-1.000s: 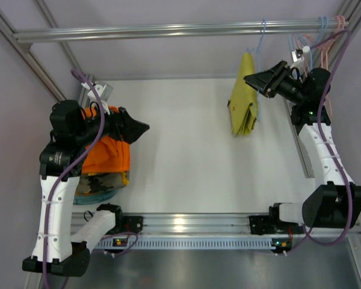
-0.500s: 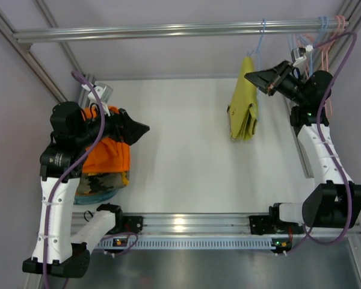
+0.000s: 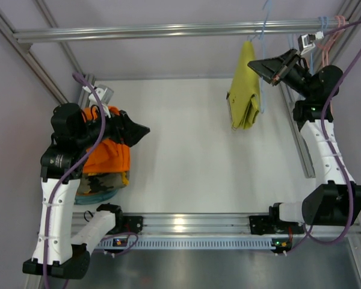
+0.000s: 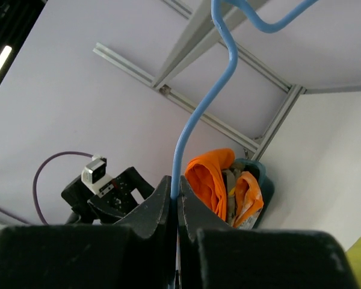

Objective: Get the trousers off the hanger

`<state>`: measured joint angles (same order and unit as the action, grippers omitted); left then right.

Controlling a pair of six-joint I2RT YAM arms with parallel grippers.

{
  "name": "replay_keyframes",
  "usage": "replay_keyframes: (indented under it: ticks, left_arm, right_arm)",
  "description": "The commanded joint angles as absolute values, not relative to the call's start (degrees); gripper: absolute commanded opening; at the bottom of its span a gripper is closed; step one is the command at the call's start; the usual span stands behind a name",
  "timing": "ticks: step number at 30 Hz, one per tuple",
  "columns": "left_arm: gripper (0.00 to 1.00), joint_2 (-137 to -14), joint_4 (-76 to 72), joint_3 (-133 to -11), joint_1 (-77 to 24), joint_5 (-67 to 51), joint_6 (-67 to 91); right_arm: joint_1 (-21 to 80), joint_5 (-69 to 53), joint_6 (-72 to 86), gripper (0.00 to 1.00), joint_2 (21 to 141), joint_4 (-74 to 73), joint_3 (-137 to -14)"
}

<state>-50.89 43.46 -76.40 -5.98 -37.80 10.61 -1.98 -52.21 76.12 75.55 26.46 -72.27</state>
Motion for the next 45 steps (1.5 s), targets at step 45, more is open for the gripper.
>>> replay_keyframes:
  ticks: [45]
  left_arm:
    - [0.98, -70.81, -23.81, -49.22, -64.85, 27.22, -25.05]
  right_arm:
    - [7.12, -38.59, 69.88, 0.00, 56.69, 20.48, -77.78]
